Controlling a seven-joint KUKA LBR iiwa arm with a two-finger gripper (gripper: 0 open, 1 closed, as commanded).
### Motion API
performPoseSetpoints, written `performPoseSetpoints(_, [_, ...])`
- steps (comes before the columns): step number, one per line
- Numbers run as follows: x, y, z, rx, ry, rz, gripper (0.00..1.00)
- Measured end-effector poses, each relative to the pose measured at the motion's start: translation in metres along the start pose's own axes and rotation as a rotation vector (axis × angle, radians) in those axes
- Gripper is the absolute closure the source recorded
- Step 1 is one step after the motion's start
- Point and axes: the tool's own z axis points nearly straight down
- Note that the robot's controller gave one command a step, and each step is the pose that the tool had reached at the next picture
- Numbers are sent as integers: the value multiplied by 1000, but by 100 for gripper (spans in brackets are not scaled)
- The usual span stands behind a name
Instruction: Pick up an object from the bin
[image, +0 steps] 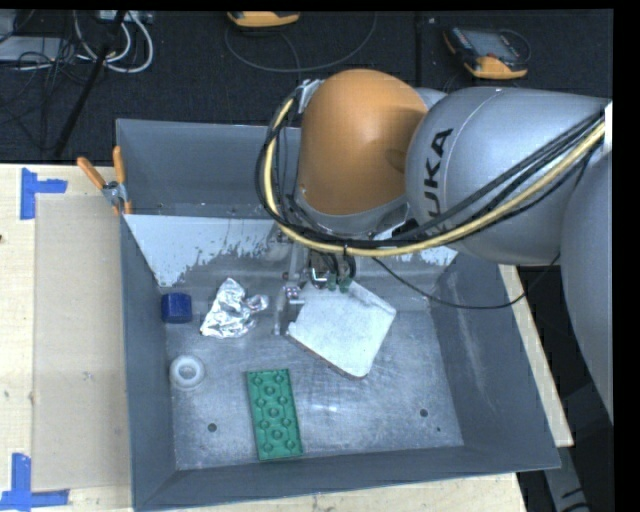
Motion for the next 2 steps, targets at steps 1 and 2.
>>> performPoseSetpoints(1, [-6,-2,148,-2,-14,-323,0])
performPoseSetpoints(2, [10,-15,147,-10,-41,-209,0])
